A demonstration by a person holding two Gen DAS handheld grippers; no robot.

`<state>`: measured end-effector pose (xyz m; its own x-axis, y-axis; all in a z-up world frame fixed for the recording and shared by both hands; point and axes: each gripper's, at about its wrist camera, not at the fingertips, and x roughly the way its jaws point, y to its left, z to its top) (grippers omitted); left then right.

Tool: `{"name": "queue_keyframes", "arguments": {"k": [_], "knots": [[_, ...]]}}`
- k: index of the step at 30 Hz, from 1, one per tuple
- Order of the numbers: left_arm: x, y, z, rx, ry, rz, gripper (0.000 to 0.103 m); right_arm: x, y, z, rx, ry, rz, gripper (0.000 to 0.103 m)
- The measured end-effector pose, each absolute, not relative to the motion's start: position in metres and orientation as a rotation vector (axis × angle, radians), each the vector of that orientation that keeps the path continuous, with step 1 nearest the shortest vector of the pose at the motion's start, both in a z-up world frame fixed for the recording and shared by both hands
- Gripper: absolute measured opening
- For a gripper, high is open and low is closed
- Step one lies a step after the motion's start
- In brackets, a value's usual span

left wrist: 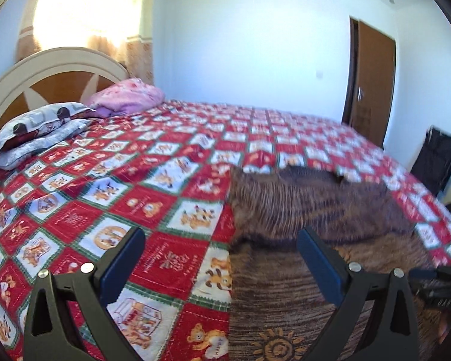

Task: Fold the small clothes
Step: 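Move both open grippers back to the hem of the folded sweater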

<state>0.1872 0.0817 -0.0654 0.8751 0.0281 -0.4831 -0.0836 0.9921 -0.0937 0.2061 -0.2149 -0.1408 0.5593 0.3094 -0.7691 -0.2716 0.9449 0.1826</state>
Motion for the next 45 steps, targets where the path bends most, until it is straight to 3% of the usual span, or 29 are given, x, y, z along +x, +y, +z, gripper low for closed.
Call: {"name": "queue_keyframes", "arguments": {"k": [7, 22, 34, 41, 45], "knots": [[0.159, 0.102, -0.049, -0.216, 0.476, -0.055, 0.103, 0.178, -0.211, -0.135, -0.015, 0.901, 0.357, 0.057], [0.095, 0.084, -0.079, 0.010, 0.569, -0.100, 0.103, 0.142, -0.205, -0.136, -0.021, 0.912, 0.384, 0.058], [0.060, 0.127, -0.055, 0.104, 0.281, 0.140, 0.103, 0.111, -0.218, -0.136, 0.010, 0.898, 0.371, 0.058], [0.049, 0.158, -0.051, -0.070, 0.414, -0.080, 0.103, 0.097, -0.234, -0.141, 0.029, 0.915, 0.341, 0.059], [0.038, 0.132, -0.061, 0.004, 0.464, -0.180, 0.103, 0.089, -0.239, -0.142, 0.036, 0.917, 0.332, 0.059]]}}
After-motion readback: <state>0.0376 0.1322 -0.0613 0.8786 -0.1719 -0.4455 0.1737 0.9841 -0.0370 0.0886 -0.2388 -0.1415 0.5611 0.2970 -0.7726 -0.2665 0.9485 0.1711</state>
